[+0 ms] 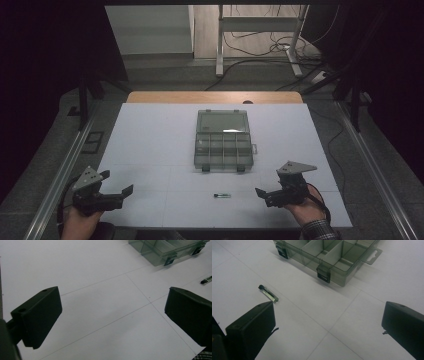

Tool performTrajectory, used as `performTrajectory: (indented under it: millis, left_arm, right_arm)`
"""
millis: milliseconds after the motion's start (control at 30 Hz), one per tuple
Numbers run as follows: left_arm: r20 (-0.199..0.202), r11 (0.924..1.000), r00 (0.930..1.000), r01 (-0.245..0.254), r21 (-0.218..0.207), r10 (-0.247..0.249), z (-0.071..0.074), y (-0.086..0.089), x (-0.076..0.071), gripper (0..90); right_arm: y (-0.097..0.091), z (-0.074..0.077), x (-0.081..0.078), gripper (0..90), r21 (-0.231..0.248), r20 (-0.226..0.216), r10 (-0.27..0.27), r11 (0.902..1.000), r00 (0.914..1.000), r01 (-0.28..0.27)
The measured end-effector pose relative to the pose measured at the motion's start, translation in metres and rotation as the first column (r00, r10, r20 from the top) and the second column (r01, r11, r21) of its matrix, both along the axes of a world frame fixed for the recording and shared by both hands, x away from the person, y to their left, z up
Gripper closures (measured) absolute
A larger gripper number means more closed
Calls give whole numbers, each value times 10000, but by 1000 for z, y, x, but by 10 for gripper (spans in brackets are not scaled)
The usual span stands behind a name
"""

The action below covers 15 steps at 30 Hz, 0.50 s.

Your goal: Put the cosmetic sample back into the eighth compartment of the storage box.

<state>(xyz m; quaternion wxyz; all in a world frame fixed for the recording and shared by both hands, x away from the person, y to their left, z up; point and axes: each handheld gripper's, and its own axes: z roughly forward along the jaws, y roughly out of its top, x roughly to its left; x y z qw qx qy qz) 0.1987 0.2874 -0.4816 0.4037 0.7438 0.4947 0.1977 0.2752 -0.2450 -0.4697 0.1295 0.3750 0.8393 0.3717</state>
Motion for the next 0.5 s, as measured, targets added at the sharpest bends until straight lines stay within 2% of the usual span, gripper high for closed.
performTrajectory:
  millis: [500]
  left_arm:
    - [-34, 10000, 10000, 14, -27, -14, 0, 0, 0, 17]
  right_arm:
    - [20, -4, 9, 0, -74, -213, 375, 9993, 9991, -377]
